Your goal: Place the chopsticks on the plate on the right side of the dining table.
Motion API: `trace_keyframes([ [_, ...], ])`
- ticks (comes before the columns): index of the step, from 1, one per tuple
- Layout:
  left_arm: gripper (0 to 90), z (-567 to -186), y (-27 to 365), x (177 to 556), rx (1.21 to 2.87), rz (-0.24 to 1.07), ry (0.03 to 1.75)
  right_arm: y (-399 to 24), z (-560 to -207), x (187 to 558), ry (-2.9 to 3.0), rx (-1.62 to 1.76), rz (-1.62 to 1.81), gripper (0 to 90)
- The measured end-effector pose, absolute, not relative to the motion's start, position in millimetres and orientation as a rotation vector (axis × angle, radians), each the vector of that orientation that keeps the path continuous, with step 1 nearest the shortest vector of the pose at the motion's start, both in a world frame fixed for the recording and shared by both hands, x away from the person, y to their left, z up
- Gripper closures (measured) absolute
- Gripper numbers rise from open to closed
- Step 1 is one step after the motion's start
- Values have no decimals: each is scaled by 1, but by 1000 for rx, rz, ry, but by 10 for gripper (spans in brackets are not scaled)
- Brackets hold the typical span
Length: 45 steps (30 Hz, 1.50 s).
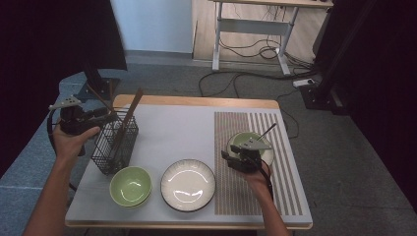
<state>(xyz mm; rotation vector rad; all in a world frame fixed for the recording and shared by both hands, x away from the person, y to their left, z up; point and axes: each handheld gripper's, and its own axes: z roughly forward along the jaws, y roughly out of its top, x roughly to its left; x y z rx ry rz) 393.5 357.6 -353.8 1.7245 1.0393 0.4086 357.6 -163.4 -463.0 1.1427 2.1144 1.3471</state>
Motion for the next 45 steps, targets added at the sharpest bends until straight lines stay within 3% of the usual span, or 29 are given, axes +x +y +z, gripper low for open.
trace_keyframes([
  [45,420,-365,370,440,1766,429,1158,-170,-454,350,2073,1149,1358,511],
])
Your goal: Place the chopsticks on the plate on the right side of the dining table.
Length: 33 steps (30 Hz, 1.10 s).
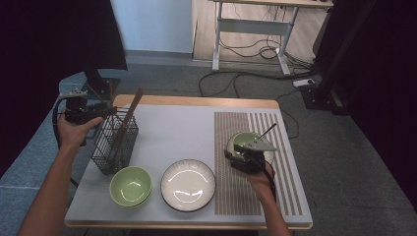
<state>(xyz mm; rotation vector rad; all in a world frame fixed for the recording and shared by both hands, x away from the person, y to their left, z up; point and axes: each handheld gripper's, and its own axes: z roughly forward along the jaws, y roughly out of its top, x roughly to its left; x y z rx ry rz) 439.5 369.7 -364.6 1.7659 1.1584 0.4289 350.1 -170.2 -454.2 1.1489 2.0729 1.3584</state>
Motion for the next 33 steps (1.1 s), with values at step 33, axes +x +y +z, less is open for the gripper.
trace_keyframes([
  [33,457,-377,374,469,1754,447,1234,-179,-452,351,2043,1164,1366,512],
])
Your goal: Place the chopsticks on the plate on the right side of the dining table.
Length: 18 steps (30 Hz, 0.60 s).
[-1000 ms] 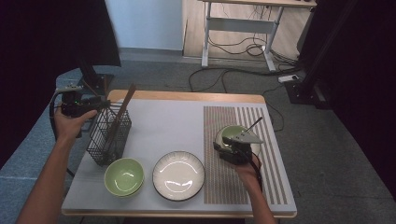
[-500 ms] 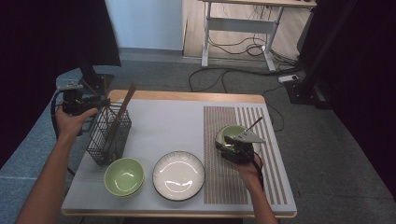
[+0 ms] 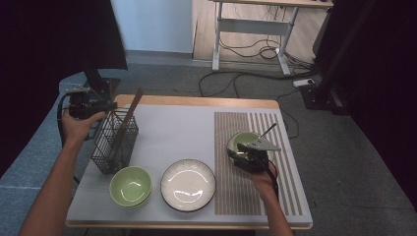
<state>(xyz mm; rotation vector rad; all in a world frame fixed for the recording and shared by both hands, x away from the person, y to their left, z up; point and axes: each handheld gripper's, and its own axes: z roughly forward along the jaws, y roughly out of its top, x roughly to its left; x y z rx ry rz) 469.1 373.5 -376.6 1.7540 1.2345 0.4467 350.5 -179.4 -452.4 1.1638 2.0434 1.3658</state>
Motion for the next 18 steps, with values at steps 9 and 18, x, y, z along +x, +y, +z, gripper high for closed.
trace_keyframes([
  [9,465,-379,374,478,1754,438,1264,-177,-454,351,2059,1155,1357,513],
  [18,503,-386,375,486,1730,425,1275,-179,-456,350,2052,1165,1354,517],
])
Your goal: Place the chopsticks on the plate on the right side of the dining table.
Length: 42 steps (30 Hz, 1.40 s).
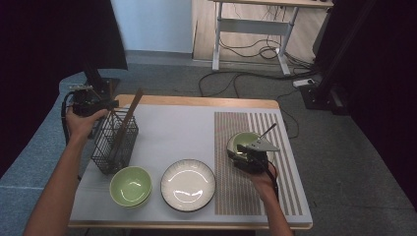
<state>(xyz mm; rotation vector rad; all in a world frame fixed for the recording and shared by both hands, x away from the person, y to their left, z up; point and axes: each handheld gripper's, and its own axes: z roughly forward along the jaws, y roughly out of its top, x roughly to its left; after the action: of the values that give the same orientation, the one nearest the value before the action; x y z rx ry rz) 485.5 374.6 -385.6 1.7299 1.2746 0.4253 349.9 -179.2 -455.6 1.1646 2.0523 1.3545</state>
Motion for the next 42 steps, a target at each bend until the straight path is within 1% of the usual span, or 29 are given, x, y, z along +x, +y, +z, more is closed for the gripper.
trace_keyframes([
  [7,544,-389,373,490,1715,408,1278,-180,-455,348,2047,1169,1353,517],
  [9,577,-390,373,491,1715,404,1274,-181,-455,348,2046,1169,1351,518],
  [10,619,-390,374,491,1716,405,1274,-181,-455,348,2044,1171,1352,518],
  [11,638,-390,374,491,1716,405,1274,-181,-455,348,2044,1171,1352,518],
  [17,682,-392,376,491,1705,397,1271,-183,-455,348,2041,1176,1352,518],
  [22,751,-394,376,493,1708,393,1278,-183,-454,347,2035,1175,1357,519],
  [27,774,-396,375,495,1717,396,1290,-184,-454,348,2037,1174,1356,518],
  [29,814,-397,375,495,1717,393,1293,-184,-454,348,2036,1175,1356,519],
  [36,846,-394,373,491,1727,414,1281,-186,-452,347,2021,1180,1362,519],
  [42,849,-384,374,478,1706,452,1246,-186,-452,347,2026,1181,1359,519],
])
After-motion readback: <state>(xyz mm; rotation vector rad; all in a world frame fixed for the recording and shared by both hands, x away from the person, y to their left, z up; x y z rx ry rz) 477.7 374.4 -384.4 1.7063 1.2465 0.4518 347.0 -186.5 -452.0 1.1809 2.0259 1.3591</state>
